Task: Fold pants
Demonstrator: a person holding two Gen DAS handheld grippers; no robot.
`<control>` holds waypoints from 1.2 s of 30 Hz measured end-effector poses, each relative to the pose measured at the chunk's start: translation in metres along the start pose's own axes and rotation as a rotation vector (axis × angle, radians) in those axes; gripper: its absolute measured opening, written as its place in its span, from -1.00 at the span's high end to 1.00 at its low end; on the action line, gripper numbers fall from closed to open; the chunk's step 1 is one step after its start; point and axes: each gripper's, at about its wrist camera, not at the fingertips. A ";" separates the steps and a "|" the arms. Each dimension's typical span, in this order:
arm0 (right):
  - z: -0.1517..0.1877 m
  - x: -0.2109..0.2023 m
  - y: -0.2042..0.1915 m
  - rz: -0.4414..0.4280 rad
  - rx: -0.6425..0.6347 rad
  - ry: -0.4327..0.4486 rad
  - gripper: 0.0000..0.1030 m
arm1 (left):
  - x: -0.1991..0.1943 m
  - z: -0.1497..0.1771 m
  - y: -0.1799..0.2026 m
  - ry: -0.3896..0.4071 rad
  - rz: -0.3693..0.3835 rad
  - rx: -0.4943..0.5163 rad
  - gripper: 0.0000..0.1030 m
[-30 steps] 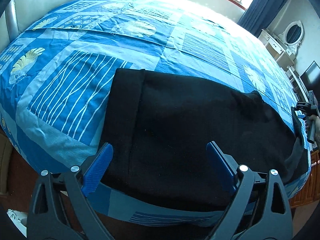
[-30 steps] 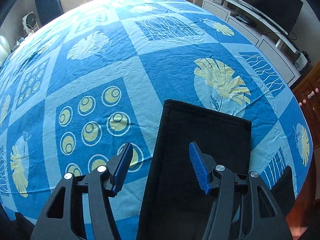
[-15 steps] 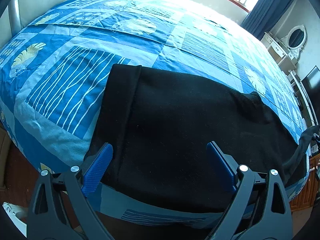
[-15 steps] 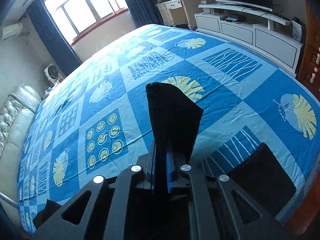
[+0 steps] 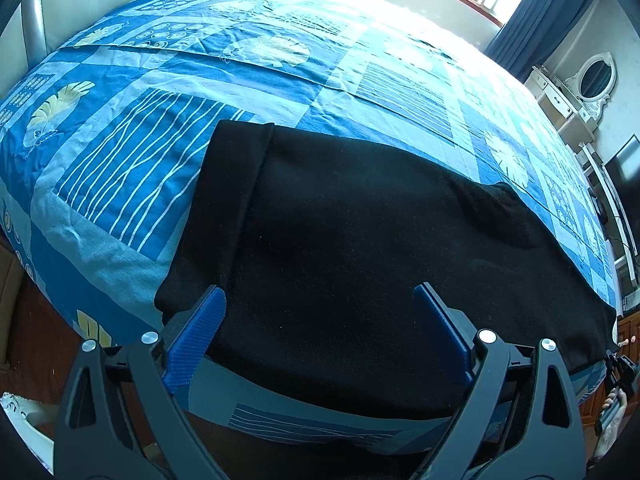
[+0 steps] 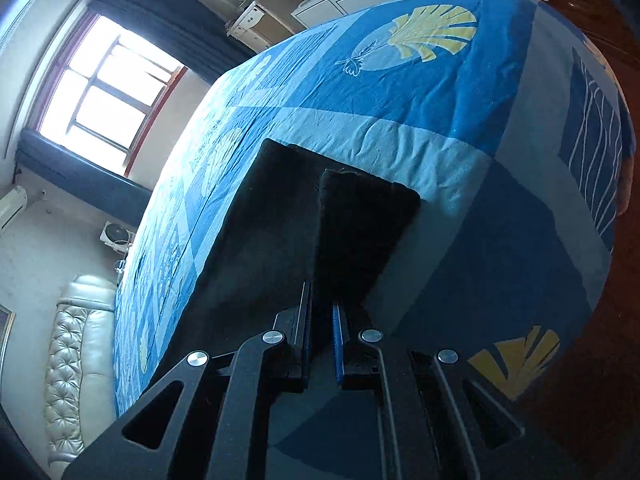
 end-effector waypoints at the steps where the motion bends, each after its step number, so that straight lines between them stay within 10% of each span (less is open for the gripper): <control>1: -0.001 0.000 -0.001 -0.010 0.004 0.002 0.85 | -0.001 0.001 0.000 0.002 0.001 0.002 -0.83; 23: 0.003 -0.030 0.023 -0.057 0.221 0.130 0.64 | -0.006 0.014 0.011 0.006 0.038 0.045 -0.83; 36: 0.179 0.058 -0.083 -0.286 0.222 -0.441 0.43 | -0.022 0.021 0.021 0.031 0.075 0.049 -0.83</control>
Point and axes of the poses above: each gripper's, at about its wrist camera, not at the fingertips, and x roughly the way its jaws point, y to its right, z to its underside, and after that the axes turned 3 degrees about -z, right-handed
